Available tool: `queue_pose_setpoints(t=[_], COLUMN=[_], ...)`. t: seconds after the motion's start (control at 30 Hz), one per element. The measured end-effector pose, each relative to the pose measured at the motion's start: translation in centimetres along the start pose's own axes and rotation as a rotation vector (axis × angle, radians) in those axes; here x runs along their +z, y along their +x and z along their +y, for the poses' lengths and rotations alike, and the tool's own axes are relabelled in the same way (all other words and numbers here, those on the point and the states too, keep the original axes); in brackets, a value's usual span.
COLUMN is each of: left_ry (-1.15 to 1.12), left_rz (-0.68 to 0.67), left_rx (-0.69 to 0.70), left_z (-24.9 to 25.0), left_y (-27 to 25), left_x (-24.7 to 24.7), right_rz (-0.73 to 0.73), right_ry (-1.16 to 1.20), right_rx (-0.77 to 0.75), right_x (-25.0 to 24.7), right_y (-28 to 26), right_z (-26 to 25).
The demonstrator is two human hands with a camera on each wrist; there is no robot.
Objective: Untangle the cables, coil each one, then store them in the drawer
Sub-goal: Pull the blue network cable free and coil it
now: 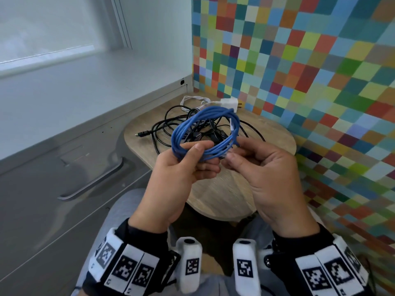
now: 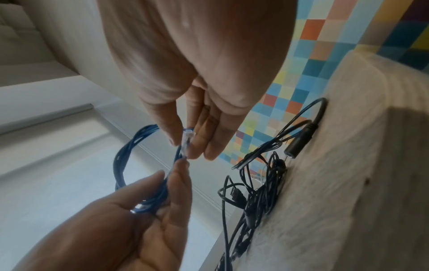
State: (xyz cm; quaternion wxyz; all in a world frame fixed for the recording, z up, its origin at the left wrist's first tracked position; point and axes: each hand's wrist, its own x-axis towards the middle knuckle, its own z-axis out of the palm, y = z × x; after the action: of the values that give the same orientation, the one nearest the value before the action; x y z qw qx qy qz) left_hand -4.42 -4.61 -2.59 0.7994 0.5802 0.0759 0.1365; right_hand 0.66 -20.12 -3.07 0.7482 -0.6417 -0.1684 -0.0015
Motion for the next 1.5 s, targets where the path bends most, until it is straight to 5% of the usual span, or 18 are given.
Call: queue_pose_setpoints(t=[0.27, 0.93, 1.3, 1.5], left_ry=[-0.094, -0.169, -0.162, -0.167], left_rz=[0.064, 0.023, 0.003, 0.002], left_rx=[0.006, -0.072, -0.069, -0.064], left_z=[-0.1, -0.5, -0.4, -0.3], left_y=[-0.1, -0.9, -0.5, -0.3], left_x=[0.3, 1.7, 0.9, 0.6], right_rz=[0.121, 0.149, 0.053, 0.037], right_ry=[-0.57, -0.375, 0.417, 0.383], right_rx=[-0.33, -0.138, 0.26, 0.231], right_x=[-0.5, 0.4, 0.2, 0.6], right_y=[-0.2, 0.4, 0.8, 0.4], right_z=[0.5, 1.4, 1.1, 1.3])
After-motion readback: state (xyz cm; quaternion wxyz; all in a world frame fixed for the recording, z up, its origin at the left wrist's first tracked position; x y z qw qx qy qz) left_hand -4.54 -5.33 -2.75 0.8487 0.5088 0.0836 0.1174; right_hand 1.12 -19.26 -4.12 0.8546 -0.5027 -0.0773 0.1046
